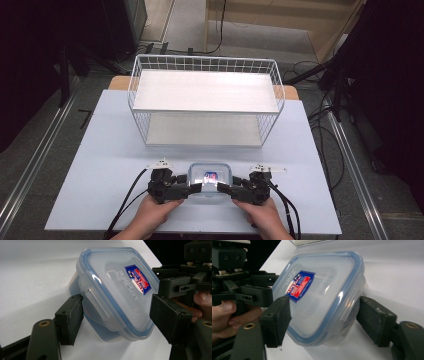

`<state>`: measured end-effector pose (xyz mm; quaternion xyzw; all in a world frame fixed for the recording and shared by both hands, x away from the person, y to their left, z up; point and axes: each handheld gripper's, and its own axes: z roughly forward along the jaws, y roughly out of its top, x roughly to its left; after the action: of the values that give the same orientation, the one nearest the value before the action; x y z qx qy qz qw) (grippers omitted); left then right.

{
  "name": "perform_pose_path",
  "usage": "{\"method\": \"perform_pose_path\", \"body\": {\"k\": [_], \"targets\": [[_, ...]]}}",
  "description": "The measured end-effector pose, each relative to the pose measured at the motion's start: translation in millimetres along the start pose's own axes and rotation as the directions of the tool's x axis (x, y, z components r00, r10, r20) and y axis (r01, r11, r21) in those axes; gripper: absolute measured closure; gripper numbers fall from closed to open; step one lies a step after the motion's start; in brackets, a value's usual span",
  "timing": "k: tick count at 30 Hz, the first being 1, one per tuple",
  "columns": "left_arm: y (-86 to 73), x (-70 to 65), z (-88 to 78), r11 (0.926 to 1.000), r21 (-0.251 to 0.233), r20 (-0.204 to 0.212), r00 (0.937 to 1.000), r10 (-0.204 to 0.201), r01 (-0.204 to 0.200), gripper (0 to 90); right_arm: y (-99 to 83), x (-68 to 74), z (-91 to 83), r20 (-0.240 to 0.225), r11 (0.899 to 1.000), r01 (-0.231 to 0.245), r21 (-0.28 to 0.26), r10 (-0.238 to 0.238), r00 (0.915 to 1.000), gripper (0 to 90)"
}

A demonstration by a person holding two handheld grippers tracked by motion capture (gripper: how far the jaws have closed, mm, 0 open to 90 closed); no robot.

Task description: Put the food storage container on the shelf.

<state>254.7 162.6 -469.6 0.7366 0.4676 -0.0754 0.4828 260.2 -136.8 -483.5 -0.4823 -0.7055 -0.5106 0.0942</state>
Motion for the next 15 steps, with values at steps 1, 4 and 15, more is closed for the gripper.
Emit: {"method": "perform_pose_path", "body": {"k": [1, 4, 15], "targets": [[0.0, -0.2, -0.2, 1.0, 0.002, 0.0, 1.0, 0.001, -0.001, 29.0, 0.0, -0.7, -0.7, -0.006, 1.0, -0.005, -0.001, 0.005, 1.0, 31.7], [0.0, 0.0, -1.1, 1.0, 0.002, 0.0, 1.0, 0.006, -0.006, 30.0, 0.0, -1.1, -1.5, -0.01, 1.0, -0.017, -0.002, 0.017, 0.9998, 32.9], [-1.7, -3.1, -3.2, 0.9995, -0.005, -0.01, 0.9995, 0.031, -0.031, 32.1, -2.5, 0.4, -3.0, -0.008, 1.0, -0.008, -0.006, 0.008, 0.9999, 33.9]]}}
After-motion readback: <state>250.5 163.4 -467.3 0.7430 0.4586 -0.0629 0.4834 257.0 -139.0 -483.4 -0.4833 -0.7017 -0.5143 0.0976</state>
